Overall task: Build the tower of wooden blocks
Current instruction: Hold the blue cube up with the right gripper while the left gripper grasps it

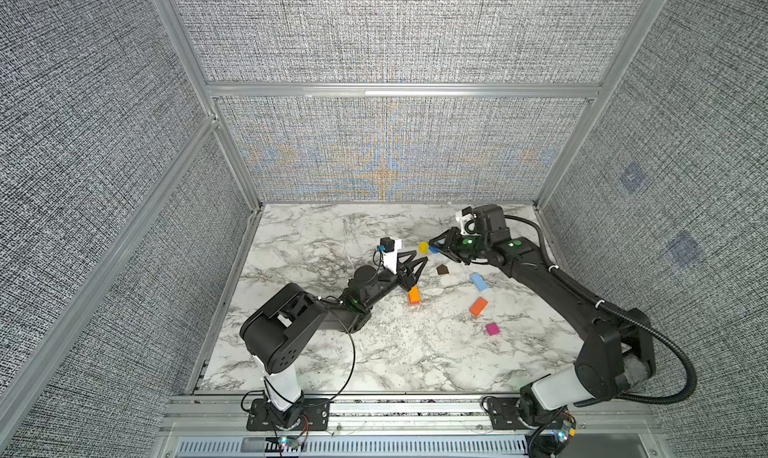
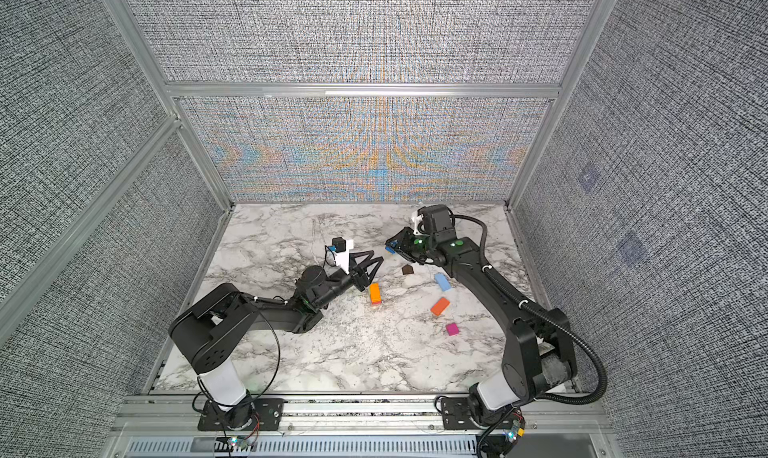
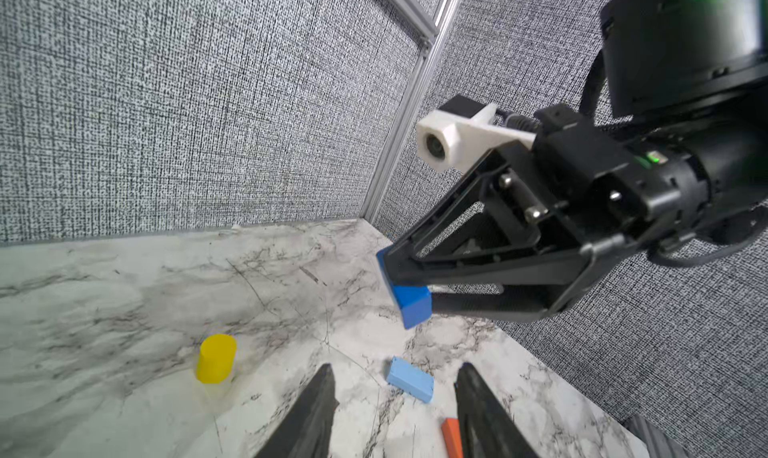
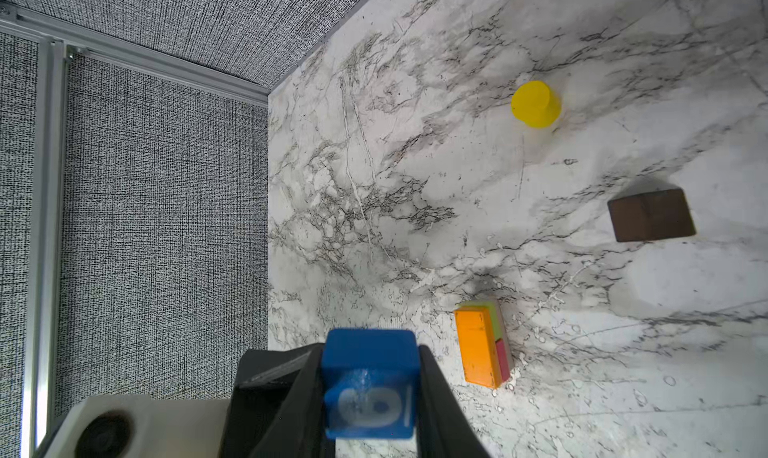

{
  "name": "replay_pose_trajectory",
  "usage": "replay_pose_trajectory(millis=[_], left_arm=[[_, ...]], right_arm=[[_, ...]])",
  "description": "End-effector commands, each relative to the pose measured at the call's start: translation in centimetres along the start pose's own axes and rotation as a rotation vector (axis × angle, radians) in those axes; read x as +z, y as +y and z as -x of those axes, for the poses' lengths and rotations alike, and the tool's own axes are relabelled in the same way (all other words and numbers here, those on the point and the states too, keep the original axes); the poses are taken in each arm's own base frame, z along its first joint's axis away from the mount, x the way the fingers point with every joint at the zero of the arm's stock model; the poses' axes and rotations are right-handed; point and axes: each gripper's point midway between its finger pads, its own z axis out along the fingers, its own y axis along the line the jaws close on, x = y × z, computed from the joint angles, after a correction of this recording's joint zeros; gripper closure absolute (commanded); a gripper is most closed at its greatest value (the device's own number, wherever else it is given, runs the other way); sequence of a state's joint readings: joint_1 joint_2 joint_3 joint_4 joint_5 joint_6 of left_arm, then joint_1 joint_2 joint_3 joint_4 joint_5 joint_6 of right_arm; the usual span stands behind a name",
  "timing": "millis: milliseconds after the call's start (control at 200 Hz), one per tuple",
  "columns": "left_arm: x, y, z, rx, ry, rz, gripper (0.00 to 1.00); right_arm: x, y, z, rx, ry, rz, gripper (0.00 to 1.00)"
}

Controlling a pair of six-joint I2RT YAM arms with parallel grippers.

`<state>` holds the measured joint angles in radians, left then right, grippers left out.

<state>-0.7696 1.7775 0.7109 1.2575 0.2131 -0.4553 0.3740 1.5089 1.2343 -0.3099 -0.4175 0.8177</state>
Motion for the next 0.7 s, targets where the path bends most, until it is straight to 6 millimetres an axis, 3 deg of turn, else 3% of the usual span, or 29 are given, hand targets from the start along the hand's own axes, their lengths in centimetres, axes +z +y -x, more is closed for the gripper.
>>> replay_pose_trajectory(millis=[0, 210, 695], left_arm=[[0.4, -0.6, 0.5, 0.025, -0.016, -0.023, 0.51], [1.3, -1.2, -0.1, 0.026, 0.01, -0.045, 0.54], [2.1, -0.3, -0.8, 0.007, 0.026, -0.016, 0.63]], right_arm=[[0.1, 0.6, 0.3, -0.006, -0.017, 0.02, 0.69], [0.4, 1.0, -0.1, -0.004, -0.012, 0.039, 0.69], [0.3, 1.4, -1.1, -0.006, -0.002, 0.062, 0.68]])
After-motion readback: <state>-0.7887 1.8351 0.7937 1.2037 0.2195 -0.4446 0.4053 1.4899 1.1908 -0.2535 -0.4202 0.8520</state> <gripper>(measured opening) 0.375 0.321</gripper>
